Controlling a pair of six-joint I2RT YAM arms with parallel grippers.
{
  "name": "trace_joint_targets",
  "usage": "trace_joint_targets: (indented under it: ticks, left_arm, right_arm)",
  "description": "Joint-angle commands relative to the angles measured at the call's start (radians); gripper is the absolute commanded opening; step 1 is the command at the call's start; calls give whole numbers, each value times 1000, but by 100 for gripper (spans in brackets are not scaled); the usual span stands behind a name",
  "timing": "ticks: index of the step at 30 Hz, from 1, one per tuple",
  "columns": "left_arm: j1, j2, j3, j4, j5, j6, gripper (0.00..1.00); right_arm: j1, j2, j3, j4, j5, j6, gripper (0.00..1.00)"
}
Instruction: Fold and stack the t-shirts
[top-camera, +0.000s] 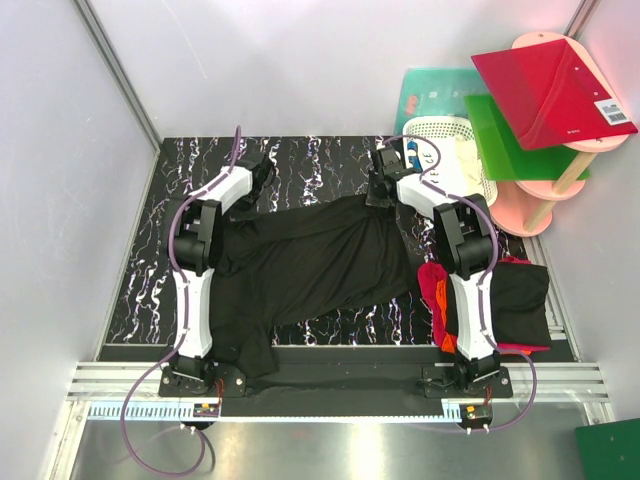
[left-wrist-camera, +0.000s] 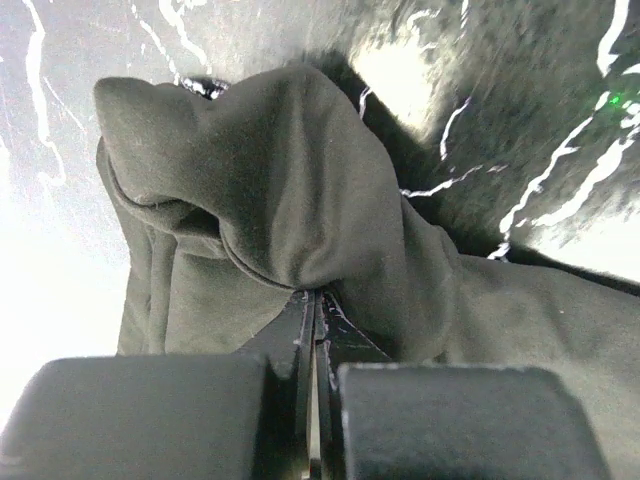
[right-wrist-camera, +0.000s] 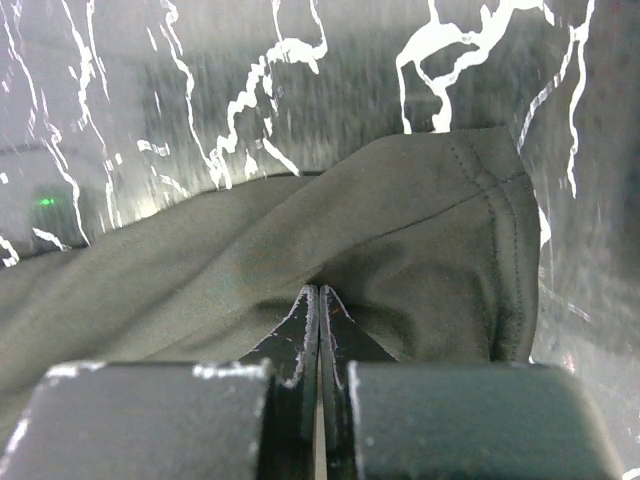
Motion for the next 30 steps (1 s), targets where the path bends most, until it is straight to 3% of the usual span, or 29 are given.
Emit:
trace_joint_targets:
  ticks: [1,11,14,19,21,22,24,25,26,27,28,30]
  left_arm:
    - [19,85,156,-79,51,7,0]
    - [69,315,694,-208,89,44,0]
    - [86,317,753,-184,95,49,0]
    - [91,191,701,-81,106,58,0]
    - [75,87,544,12,82,52,0]
    - [66,-49,377,63,74,55,3]
    - [49,-201,199,211,68,59,24]
    - [48,-342,35,251,78,59,52]
    - [49,-402,-39,287,94,50,74]
    - [49,-455,-104,320,97,49,88]
    - [49,-523,-196,322,105,49,99]
    - [48,-567,-271,315,132,46,99]
  right_arm:
    - [-3,77,72,-67,47,20,0]
    - [-3,146,216,-68,111,5,0]
    - [-3,160,261,-67,145,-4,0]
    - [-4,117,272,-48,148,-26,0]
    - [1,55,176,-1,139,-35,0]
    - [2,-32,122,30,134,-40,0]
    - [4,-137,-55,151,115,-52,7]
    - [4,-238,-113,186,104,-52,11]
    - [4,-284,-210,244,81,-46,26]
    - [4,-330,-254,265,64,-44,47]
    - [7,-402,-292,286,49,-40,54]
    - [10,-456,-374,320,24,-31,61]
